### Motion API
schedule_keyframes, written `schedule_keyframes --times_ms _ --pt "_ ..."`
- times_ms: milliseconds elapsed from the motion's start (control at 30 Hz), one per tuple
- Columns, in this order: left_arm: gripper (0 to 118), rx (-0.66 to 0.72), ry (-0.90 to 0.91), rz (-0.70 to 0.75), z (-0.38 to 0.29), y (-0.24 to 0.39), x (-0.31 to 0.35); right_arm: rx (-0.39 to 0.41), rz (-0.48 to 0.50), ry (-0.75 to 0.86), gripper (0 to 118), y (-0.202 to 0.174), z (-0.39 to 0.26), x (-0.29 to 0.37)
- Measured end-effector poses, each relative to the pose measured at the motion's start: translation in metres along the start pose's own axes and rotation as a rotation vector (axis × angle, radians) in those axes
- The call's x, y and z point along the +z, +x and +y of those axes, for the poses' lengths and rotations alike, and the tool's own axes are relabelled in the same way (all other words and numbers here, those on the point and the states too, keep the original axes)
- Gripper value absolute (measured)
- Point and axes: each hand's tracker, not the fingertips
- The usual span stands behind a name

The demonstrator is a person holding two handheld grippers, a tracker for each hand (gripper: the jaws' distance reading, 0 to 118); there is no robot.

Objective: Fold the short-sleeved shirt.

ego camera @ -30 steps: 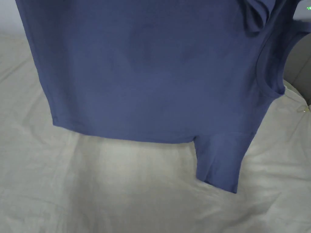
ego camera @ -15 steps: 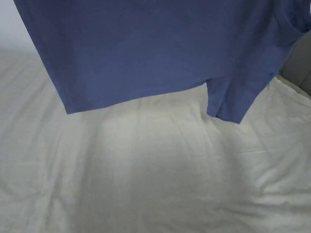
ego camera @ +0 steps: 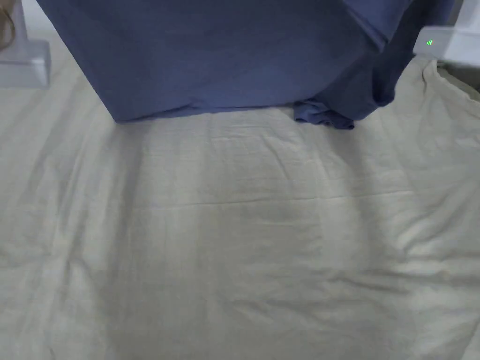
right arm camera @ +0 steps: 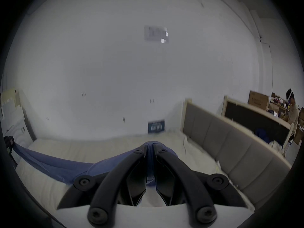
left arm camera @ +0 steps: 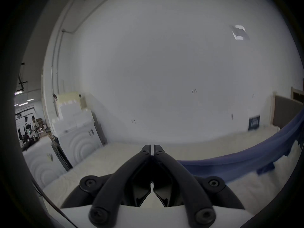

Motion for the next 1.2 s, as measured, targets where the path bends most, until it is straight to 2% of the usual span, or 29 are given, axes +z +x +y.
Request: schedule_keyframes --times_ms 167,300,433,500,733,833,1000,1200 --pt "0 0.019 -0.179 -0.068 -0.1 0.021 0.002 -0.051 -0.024 -0.196 6 0.017 -0.112 -0.029" --pt "0 0.018 -0.309 -0.09 -0.174 0.03 0.022 -0.024 -0.043 -0.336 6 0.026 -0.2 -0.034" --pt "0 0.052 -0.43 -0.12 -0.23 0.027 0.048 -0.065 -0.031 -0.454 6 0.034 -0.269 -0.014" --pt "0 0.02 -0.468 -0.129 -0.255 0.024 0.065 -0.061 -0.033 -0.481 6 0.036 -0.294 0.001" --pt "0 0.06 -0.554 -0.141 -0.304 -0.018 0.134 -0.021 0.009 -0.529 6 0.05 -0.335 0.054" --pt "0 0.088 -0.555 -0.143 -0.309 -0.046 0.164 -0.015 0.07 -0.517 6 0.064 -0.336 0.089" --pt "0 0.18 -0.511 -0.174 -0.311 -0.089 0.222 0.039 0.131 -0.521 6 0.092 -0.349 0.143" --pt "0 0.113 -0.488 -0.211 -0.326 -0.117 0.287 0.02 0.182 -0.529 6 0.11 -0.373 0.207"
